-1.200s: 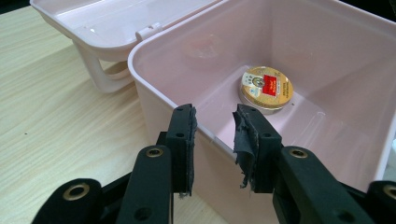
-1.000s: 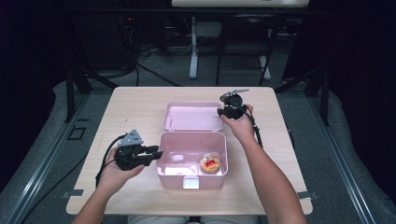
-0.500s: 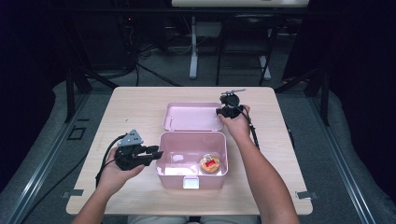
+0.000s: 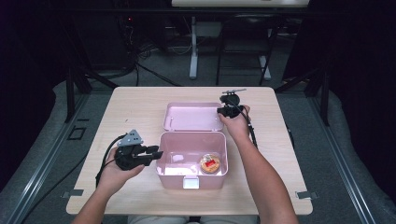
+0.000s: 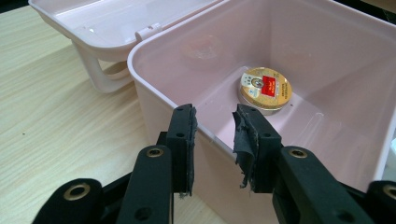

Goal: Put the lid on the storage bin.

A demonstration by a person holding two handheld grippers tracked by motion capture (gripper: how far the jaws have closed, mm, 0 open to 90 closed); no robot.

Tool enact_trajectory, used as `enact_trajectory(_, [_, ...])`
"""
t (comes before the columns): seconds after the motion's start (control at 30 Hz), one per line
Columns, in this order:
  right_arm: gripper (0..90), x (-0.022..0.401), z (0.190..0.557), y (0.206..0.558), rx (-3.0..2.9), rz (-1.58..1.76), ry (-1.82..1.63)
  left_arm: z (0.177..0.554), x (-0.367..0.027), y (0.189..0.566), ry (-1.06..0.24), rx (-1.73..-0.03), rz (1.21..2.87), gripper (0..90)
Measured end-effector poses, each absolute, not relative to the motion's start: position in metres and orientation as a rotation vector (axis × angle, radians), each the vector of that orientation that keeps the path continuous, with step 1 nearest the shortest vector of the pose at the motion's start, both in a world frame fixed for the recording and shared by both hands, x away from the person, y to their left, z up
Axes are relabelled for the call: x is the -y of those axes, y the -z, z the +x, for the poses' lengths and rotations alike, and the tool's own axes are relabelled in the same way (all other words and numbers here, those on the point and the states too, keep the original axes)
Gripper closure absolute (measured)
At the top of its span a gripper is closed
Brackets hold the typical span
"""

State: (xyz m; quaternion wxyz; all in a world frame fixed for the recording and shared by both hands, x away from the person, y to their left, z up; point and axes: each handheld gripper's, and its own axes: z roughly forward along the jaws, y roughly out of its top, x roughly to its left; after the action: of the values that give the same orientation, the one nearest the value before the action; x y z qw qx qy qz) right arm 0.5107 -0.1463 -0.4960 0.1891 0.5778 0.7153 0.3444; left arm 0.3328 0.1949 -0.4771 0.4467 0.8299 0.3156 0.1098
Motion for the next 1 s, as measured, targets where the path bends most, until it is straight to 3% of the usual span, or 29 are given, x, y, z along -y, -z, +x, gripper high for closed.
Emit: enact_trajectory(1.0, [79.8,0.146,0.504,0.482,-1.964,1.638,-0.997,0.333,-0.194,0.477,-0.278,-0.779,2.055,68.5])
